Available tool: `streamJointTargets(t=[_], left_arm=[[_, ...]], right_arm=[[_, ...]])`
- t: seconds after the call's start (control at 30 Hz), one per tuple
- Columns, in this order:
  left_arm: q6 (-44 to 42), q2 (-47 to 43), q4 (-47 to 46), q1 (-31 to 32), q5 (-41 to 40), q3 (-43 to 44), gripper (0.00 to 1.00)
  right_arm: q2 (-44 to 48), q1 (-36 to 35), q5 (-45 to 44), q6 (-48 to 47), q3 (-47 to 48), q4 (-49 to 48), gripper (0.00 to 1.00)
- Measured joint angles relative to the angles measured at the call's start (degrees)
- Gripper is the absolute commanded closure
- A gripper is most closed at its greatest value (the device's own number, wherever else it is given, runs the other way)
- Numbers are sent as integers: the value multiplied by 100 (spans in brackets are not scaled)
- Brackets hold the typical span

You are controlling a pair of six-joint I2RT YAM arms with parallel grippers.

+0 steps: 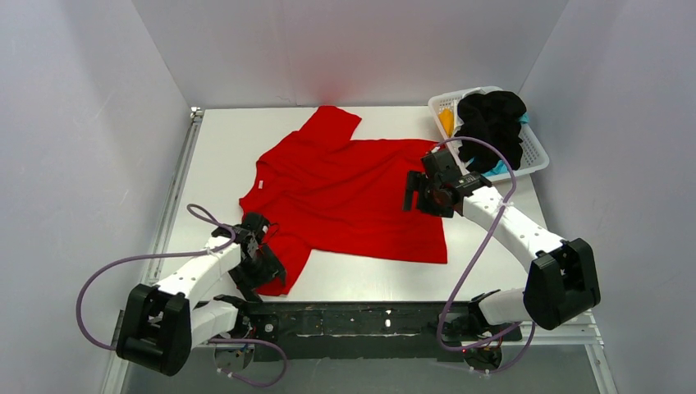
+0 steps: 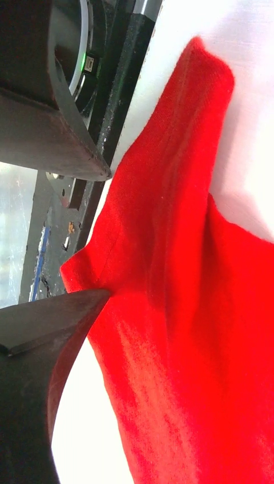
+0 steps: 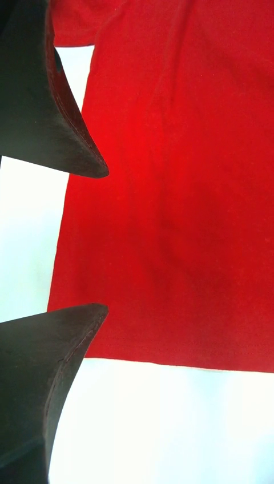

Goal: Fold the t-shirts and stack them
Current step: Flatten out the tshirt

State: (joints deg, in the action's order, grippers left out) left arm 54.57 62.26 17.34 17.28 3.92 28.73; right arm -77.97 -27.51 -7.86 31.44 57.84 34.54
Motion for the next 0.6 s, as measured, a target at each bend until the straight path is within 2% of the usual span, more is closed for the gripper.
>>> streamJointTargets(t=[0.23,0.37,0.6], left_arm=[[-37,470,-92,160,61,243,35],[-7,608,-264,251,61,404,40],[2,1224,-396,417,61,702,74]], right_arm=[[39,0,-96,17,0,4,12],[37,0,-101,33,0,11,12],[37,0,-105,48,-66,46,12]])
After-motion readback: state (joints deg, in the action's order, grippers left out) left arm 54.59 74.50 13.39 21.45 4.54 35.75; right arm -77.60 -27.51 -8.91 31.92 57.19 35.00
